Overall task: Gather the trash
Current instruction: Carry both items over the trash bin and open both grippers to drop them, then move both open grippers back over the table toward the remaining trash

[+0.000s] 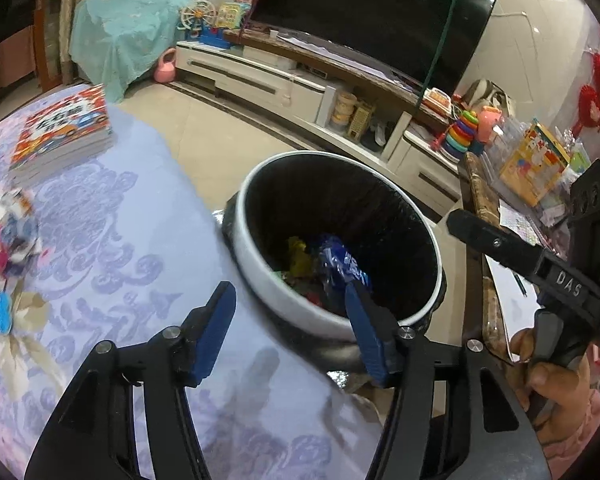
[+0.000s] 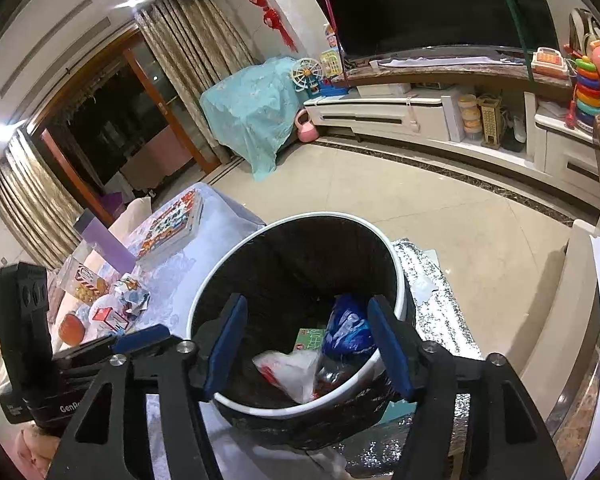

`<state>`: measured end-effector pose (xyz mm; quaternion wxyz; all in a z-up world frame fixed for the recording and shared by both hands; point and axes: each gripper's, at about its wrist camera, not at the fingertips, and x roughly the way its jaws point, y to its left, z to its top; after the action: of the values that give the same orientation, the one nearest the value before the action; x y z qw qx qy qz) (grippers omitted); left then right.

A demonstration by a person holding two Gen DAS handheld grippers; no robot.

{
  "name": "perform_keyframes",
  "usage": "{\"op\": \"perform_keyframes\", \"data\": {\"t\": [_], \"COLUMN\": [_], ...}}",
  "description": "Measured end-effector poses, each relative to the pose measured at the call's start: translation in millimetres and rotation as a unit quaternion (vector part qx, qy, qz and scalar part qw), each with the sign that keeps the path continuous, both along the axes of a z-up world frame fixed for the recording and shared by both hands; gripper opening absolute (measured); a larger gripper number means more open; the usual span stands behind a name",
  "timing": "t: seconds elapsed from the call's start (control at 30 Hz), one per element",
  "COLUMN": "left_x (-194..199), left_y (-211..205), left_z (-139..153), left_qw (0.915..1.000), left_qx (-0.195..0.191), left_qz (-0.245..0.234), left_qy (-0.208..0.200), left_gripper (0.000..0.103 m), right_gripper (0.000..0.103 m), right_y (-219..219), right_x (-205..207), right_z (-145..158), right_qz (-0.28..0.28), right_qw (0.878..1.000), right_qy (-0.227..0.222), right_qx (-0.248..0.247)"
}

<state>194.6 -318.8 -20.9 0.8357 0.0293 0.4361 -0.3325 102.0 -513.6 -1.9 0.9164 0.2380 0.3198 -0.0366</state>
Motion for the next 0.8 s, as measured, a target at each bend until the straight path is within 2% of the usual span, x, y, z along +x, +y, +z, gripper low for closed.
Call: {"op": "perform_keyframes", "data": {"t": [0.1, 0.17, 0.27, 0.6, 0.8], "left_x": [-6.4, -10.4, -19.6, -34.7, -41.1], "left_y": [18.1, 29.8, 53.4, 137.0, 189.4], "left_z": [-3.6, -6.3, -9.7, -20.3, -23.3], "left_qw": [0.9998, 0.9996, 0.9988, 0.9921, 0.9852], "left_qx": [-0.008, -0.012, -0.017, -0.033, -0.043], "left_qz": [0.014, 0.023, 0.044, 0.117, 0.163], "left_qy": [0.008, 0.013, 0.013, 0.03, 0.031], "left_gripper": [0.058, 0.058, 0.061, 0.063, 0.063], "right_gripper": [0.075, 0.084, 0.088, 0.093, 0.094], "right_y": [7.1, 13.2, 26.3, 82.0, 122.9], "right_x": [-5.3, -8.7, -14.6, -30.8, -24.9], "right_z": [2.9, 3.9, 4.7, 2.3, 0.0], "right_qz": [0.002, 0.004, 0.01, 0.042, 0.082], "right_qw": [1.0, 1.0, 1.0, 0.998, 0.996], "right_qy": [-0.007, -0.013, -0.023, -0.045, -0.037], "right_qx": [0.001, 0.004, 0.009, 0.026, 0.018]}}
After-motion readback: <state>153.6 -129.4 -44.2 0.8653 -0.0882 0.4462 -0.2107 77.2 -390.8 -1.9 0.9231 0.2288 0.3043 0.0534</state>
